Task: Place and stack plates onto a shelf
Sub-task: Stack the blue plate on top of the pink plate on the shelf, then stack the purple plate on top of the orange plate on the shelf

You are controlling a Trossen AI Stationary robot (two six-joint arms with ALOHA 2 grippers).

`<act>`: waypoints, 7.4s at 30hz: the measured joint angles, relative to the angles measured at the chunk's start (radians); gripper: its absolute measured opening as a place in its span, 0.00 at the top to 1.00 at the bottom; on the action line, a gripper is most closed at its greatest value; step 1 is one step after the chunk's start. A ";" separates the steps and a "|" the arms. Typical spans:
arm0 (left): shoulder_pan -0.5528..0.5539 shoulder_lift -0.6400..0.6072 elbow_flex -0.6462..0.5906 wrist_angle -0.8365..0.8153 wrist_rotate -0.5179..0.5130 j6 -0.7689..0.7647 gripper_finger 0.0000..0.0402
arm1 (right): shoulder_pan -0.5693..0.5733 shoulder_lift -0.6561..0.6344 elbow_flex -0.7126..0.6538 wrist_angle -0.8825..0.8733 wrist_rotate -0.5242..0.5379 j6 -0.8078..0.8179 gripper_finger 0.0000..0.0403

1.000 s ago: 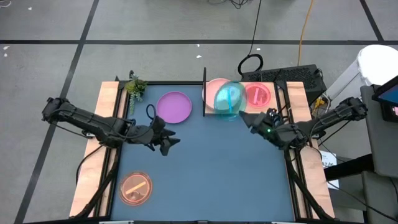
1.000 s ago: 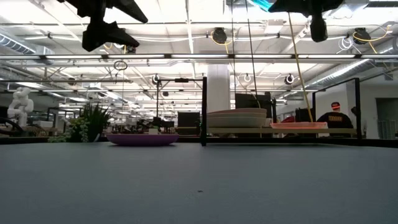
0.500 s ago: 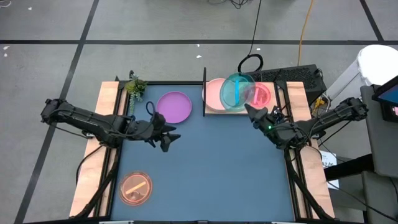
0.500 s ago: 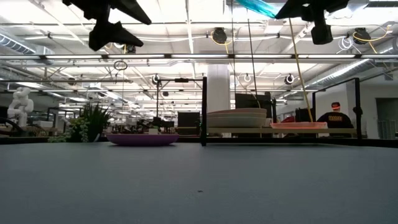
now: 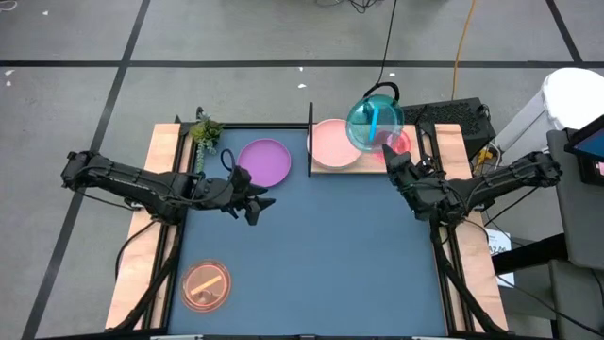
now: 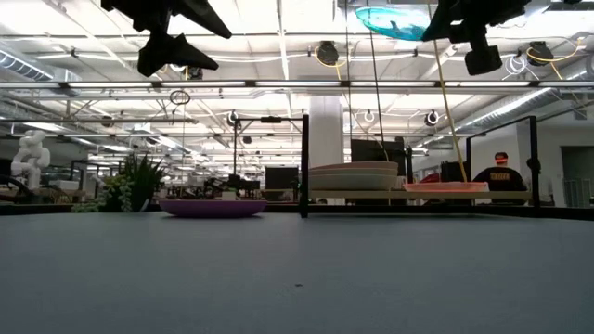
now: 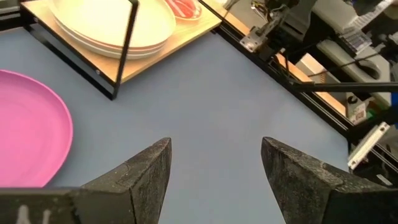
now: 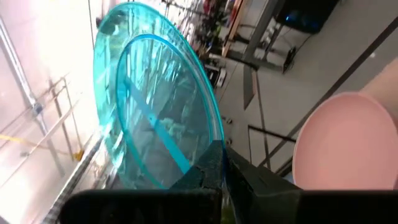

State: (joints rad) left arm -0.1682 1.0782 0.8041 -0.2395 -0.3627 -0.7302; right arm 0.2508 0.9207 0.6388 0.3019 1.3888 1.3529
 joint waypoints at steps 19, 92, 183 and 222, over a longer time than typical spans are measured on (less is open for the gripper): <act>0.083 0.000 0.000 0.009 0.025 0.012 0.37 | -0.308 -0.069 0.000 -0.558 -0.321 0.373 1.00; 0.193 0.000 0.001 0.005 0.025 0.030 0.37 | -0.722 -0.066 -0.210 -0.774 -0.715 0.644 1.00; 0.604 0.181 -0.001 -0.474 0.104 -0.806 0.37 | -0.400 -0.188 -0.210 0.086 -0.791 -0.036 0.71; 0.691 0.186 -0.329 -0.092 0.159 -0.825 0.37 | -0.385 -0.187 -0.210 0.049 -0.788 -0.030 0.71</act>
State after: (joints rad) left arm 0.5232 1.2640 0.4747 -0.3319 -0.2035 -1.5553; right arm -0.1345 0.7334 0.4290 0.3514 0.6010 1.3231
